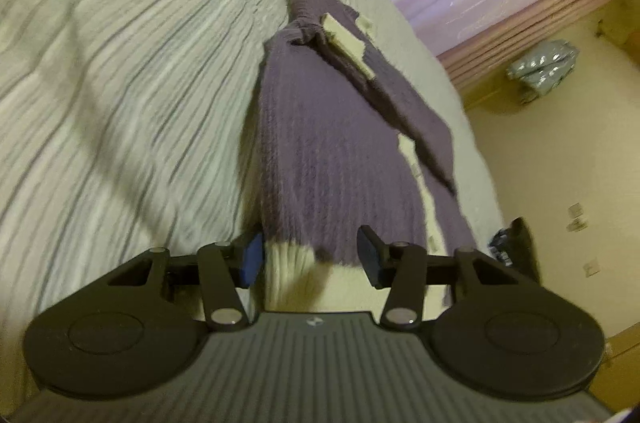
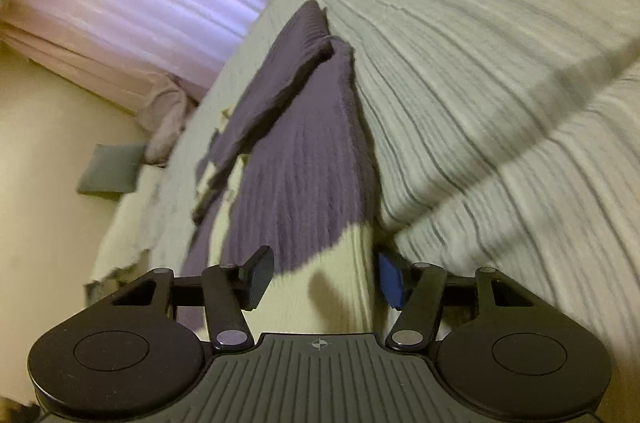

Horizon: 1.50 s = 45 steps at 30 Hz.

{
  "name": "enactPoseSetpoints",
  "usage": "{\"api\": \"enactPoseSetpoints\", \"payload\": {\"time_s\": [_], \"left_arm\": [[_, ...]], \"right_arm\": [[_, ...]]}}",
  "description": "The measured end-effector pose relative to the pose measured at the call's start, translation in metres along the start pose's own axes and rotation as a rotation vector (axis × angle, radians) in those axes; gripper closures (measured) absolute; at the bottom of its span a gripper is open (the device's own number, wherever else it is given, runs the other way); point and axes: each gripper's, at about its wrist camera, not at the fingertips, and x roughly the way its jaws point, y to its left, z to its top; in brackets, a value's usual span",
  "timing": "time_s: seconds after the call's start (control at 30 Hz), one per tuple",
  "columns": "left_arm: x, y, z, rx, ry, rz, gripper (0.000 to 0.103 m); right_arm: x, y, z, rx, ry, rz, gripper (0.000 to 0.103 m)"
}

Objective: Fold clothes

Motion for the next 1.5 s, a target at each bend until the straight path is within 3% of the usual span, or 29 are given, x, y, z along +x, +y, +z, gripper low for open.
{"api": "enactPoseSetpoints", "payload": {"time_s": [0.17, 0.27, 0.3, 0.37, 0.4, 0.5, 0.7, 1.03, 1.5], "left_arm": [[0.010, 0.004, 0.004, 0.008, 0.030, -0.064, 0.075], [0.009, 0.005, -0.004, 0.031, 0.057, -0.090, 0.078], [0.010, 0.005, -0.005, 0.029, 0.063, -0.083, 0.079], [0.015, 0.006, -0.001, -0.004, 0.069, -0.084, 0.092], [0.018, 0.007, 0.001, -0.024, 0.072, -0.086, 0.093], [0.015, -0.001, 0.003, -0.003, 0.055, -0.072, 0.097], [-0.012, -0.010, 0.001, 0.018, -0.025, -0.095, 0.098], [-0.079, -0.030, -0.015, 0.071, -0.083, -0.134, 0.098], [-0.207, -0.015, -0.121, 0.087, -0.058, -0.174, 0.098]], "right_arm": [[0.012, -0.008, 0.006, 0.004, 0.054, 0.058, 0.043], [0.012, -0.013, 0.003, 0.000, 0.083, 0.073, 0.044], [0.011, -0.014, 0.002, -0.002, 0.092, 0.078, 0.050], [0.011, -0.017, 0.000, -0.005, 0.111, 0.088, 0.075], [0.011, -0.018, -0.001, -0.005, 0.119, 0.092, 0.085], [0.012, -0.014, 0.001, -0.006, 0.111, 0.078, 0.093], [-0.016, 0.004, 0.000, -0.028, 0.022, 0.091, 0.096], [-0.065, 0.046, -0.025, -0.074, -0.016, 0.125, 0.096], [-0.174, 0.064, -0.159, -0.065, -0.029, 0.096, 0.096]]}}
